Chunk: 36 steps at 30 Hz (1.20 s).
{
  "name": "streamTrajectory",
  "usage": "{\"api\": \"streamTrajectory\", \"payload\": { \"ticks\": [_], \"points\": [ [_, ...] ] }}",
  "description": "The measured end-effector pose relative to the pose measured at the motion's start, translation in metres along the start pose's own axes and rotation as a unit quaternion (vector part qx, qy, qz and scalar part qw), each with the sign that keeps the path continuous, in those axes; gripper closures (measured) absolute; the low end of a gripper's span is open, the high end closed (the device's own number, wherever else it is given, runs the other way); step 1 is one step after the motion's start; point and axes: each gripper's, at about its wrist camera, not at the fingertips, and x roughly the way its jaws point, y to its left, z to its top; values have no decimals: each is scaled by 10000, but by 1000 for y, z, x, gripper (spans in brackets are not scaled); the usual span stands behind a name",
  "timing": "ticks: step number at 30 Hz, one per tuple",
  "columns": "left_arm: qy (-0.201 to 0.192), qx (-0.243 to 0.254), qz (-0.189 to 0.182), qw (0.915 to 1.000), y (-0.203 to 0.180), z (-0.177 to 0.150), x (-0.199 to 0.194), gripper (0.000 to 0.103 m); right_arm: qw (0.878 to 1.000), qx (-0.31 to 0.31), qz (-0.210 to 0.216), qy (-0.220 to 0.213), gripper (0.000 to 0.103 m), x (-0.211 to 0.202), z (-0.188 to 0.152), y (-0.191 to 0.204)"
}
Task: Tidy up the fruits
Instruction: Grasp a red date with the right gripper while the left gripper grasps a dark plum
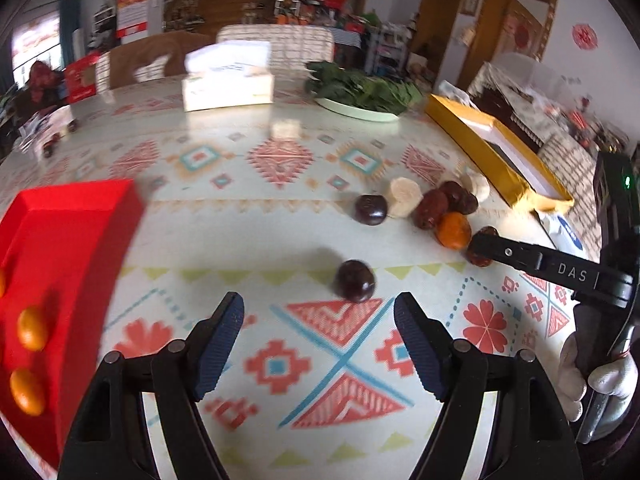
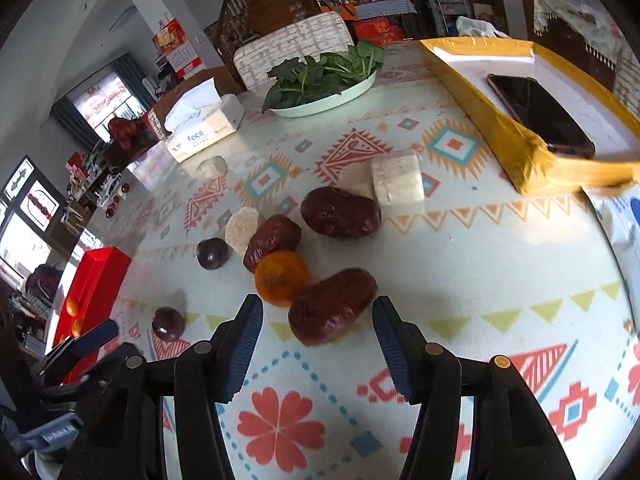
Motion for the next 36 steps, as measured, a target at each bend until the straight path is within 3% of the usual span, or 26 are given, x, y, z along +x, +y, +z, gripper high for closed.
{"api": "streamTrajectory", "payload": {
  "ticks": [6, 11, 14, 22, 29, 36],
  "points": [
    [186, 179, -138, 9996, -14, 9, 26, 50, 9999, -39, -125, -49, 41, 1, 3, -1],
    [241, 442, -10, 9987, -25, 8, 35, 79, 9998, -61, -190, -80, 48, 0, 2, 0],
    [216, 371, -56, 9991, -22, 9, 32, 80, 9995, -168, -247, -128, 62, -2, 1, 6],
    [-93, 141, -148, 9997, -11, 6, 0, 80, 9996, -194, -150, -119, 74, -11, -8, 14],
    [-330, -197, -190, 9991, 10, -6, -31, 80, 9989, -397, -60, -230, 75, -32, -16, 32],
    [-417, -503, -220, 9976, 30, -23, -48, 80, 9997, -187, -159, 57, 72, -8, -19, 24]
  ]
}}
